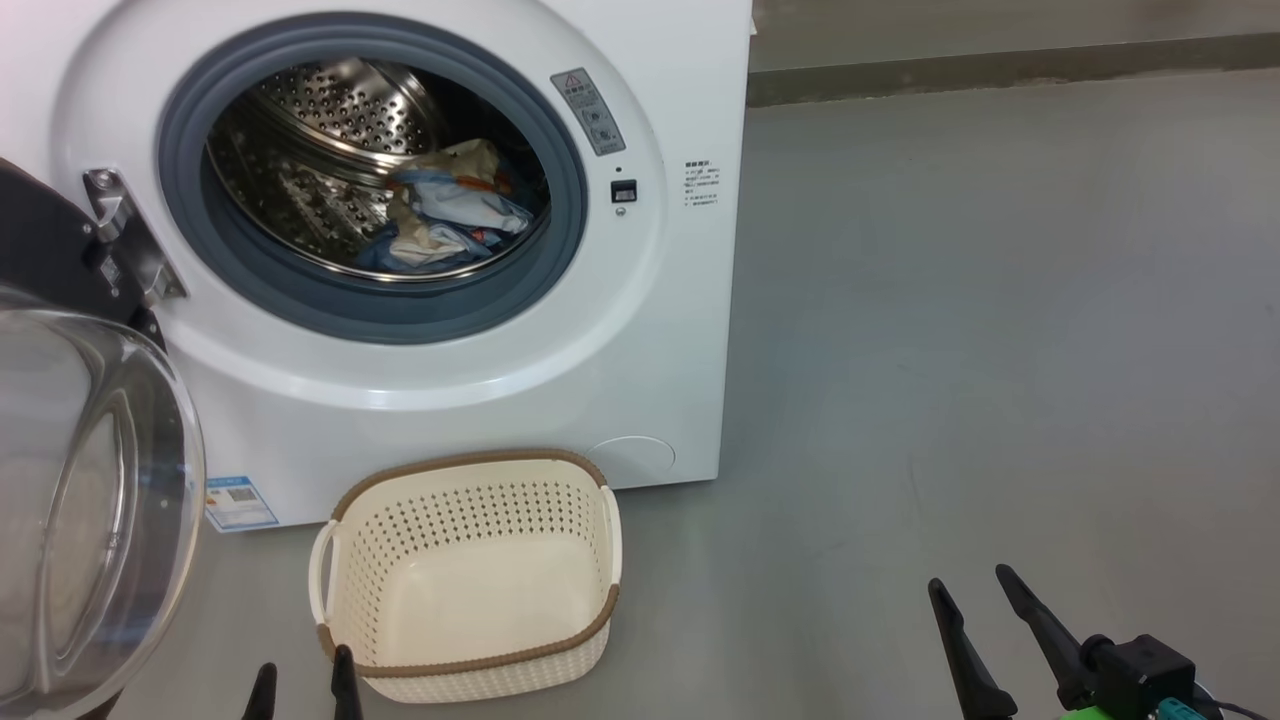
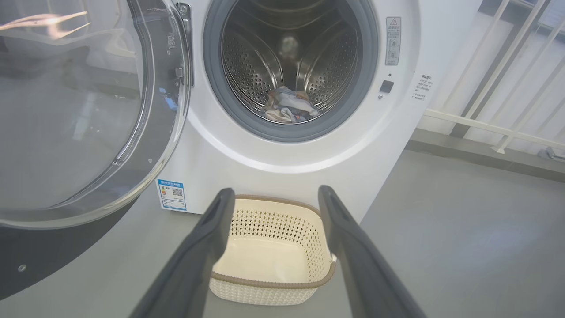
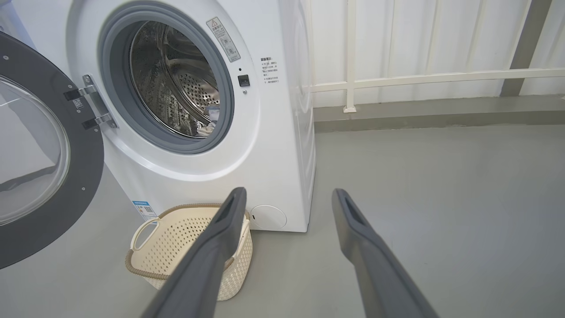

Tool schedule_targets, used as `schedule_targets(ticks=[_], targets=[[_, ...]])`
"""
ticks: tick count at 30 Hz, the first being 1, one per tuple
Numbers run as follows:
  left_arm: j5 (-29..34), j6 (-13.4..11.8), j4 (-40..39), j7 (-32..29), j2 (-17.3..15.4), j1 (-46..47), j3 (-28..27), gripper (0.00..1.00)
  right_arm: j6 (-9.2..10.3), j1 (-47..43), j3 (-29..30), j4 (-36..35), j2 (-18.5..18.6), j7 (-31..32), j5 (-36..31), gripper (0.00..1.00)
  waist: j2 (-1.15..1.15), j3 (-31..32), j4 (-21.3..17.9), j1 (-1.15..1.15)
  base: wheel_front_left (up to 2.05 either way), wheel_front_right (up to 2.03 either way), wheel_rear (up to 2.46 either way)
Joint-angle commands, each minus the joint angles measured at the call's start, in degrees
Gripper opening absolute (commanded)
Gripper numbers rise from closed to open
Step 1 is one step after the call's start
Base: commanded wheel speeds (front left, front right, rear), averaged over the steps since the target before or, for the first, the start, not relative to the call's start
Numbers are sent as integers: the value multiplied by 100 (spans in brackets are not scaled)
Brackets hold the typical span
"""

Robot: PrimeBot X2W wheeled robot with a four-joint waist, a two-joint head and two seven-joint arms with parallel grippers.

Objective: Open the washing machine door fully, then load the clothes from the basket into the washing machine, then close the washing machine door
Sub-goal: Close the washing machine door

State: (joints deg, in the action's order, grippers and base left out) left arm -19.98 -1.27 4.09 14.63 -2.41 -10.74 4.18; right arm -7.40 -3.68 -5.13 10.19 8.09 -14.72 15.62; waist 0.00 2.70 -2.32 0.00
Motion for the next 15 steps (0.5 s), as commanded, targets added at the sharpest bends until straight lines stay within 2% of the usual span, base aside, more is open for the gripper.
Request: schedule_targets(ticks=[1,15], targets=[[13,-24,-158,37,-47,162,-191,100,-9,82,-139,-151,47,-28,-109,100,0,-2,0,0,-27,27,0],[10,-31,-189,37,-47,174,-172,100,-9,86,-110,-166,23,-28,-116,100,0,-38,56,0,-1,1,0]])
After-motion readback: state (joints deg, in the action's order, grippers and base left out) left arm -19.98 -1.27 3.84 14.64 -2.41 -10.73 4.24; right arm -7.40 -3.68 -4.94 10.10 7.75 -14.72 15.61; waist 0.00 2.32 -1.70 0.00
